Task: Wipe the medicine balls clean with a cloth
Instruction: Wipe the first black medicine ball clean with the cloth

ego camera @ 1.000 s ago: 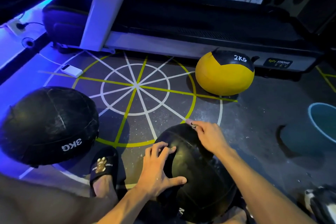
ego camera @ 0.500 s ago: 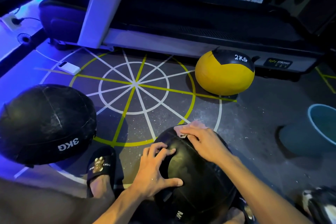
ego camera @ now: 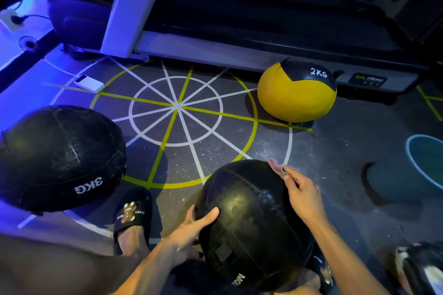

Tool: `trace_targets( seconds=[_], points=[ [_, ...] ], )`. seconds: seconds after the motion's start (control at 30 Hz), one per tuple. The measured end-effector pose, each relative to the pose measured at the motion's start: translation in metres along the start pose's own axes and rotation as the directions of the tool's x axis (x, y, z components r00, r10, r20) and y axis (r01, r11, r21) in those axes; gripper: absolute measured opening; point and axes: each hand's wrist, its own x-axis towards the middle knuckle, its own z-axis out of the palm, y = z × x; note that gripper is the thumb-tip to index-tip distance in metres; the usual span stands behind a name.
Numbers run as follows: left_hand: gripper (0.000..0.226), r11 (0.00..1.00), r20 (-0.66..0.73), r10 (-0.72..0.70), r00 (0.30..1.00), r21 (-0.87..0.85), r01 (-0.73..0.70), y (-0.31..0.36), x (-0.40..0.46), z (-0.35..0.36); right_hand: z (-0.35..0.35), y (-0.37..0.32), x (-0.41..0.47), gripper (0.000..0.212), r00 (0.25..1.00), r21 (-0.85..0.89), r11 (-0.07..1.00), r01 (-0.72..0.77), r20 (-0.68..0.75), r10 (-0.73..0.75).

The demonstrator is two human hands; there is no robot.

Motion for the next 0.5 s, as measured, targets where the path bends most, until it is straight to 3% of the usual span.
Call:
trace_targets(
  seconds=[0.17, 0.27, 0.3, 0.33, 0.4, 0.43, 0.5],
  points=[
    [0.102, 0.985, -0.002, 0.145, 0.989, -0.092, -0.144, 0.002, -0.003, 0.001, 0.008, -0.014, -0.012, 0.033, 0.998, 0.03, 0.998, -0.052, -0.034, 0.053],
    [0.048, 0.942, -0.085, 0.321, 0.943, -0.074, -0.327, 0.019, -0.006, -0.003, 0.014, -0.018, -0.024, 0.033, 0.995, 0.145, 0.988, -0.062, -0.069, 0.072],
    [0.047, 0.921, -0.121, 0.377, 0.918, -0.057, -0.385, 0.029, -0.01, -0.008, 0.019, -0.017, -0.029, 0.033, 0.993, 0.199, 0.978, -0.069, -0.076, 0.086],
    [0.062, 0.9, -0.15, 0.429, 0.891, -0.008, -0.435, 0.038, -0.012, -0.014, 0.027, -0.014, -0.035, 0.032, 0.993, 0.25, 0.966, -0.072, -0.075, 0.093],
    [0.093, 0.822, -0.197, 0.559, 0.806, 0.259, -0.507, 0.05, -0.014, -0.03, 0.046, -0.008, -0.053, 0.032, 0.995, 0.292, 0.955, -0.061, -0.061, 0.082],
    [0.101, 0.778, -0.204, 0.592, 0.78, 0.396, -0.488, 0.055, -0.013, -0.039, 0.054, -0.006, -0.062, 0.033, 0.995, 0.281, 0.958, -0.059, -0.055, 0.078],
    [0.11, 0.745, -0.193, 0.596, 0.779, 0.496, -0.446, 0.061, -0.016, -0.05, 0.063, -0.008, -0.073, 0.036, 0.996, 0.255, 0.966, -0.046, -0.067, 0.065]
  ],
)
